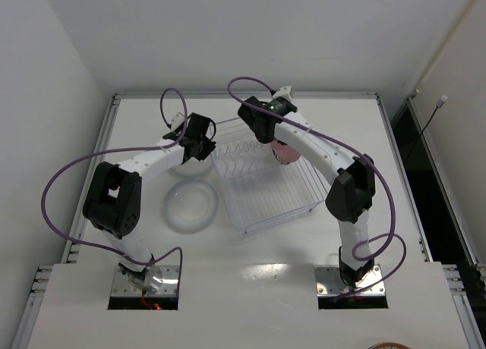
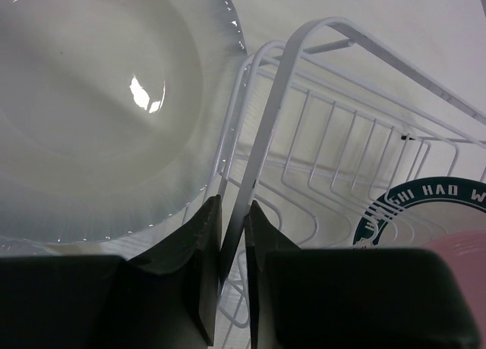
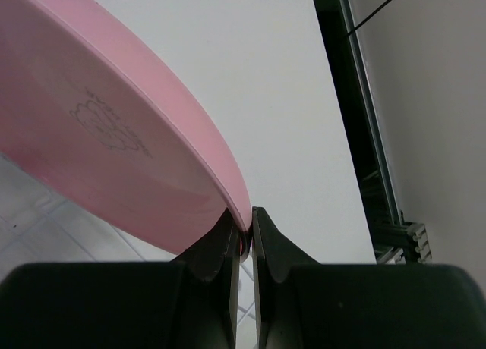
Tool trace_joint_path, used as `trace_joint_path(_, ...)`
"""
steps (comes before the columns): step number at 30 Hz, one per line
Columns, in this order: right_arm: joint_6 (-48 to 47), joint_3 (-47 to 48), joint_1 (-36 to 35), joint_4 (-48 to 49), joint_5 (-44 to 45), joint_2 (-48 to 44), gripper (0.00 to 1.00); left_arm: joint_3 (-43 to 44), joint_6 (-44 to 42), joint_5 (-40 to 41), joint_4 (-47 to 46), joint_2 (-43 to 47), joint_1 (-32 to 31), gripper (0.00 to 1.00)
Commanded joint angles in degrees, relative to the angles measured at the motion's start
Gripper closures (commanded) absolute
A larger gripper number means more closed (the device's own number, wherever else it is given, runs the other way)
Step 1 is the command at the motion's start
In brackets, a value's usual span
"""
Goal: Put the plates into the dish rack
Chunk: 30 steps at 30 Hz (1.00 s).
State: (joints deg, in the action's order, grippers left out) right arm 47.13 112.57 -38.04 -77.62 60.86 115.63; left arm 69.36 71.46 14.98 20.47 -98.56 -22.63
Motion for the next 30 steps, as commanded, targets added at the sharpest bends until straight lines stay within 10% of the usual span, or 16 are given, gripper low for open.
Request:
trace_joint_path(1, 1.6, -0.2, -0.5, -3.1, -0.6, 1.3, 1.00, -1.5, 5.1, 1.6, 4.2, 2.1, -0.5, 0.99)
trace_joint_path(30, -0.1, 1.5, -2.8, -3.1, 5.9, 1.0, 1.00, -2.6, 7.2, 2.2, 5.3, 3.7, -1.5, 0.99)
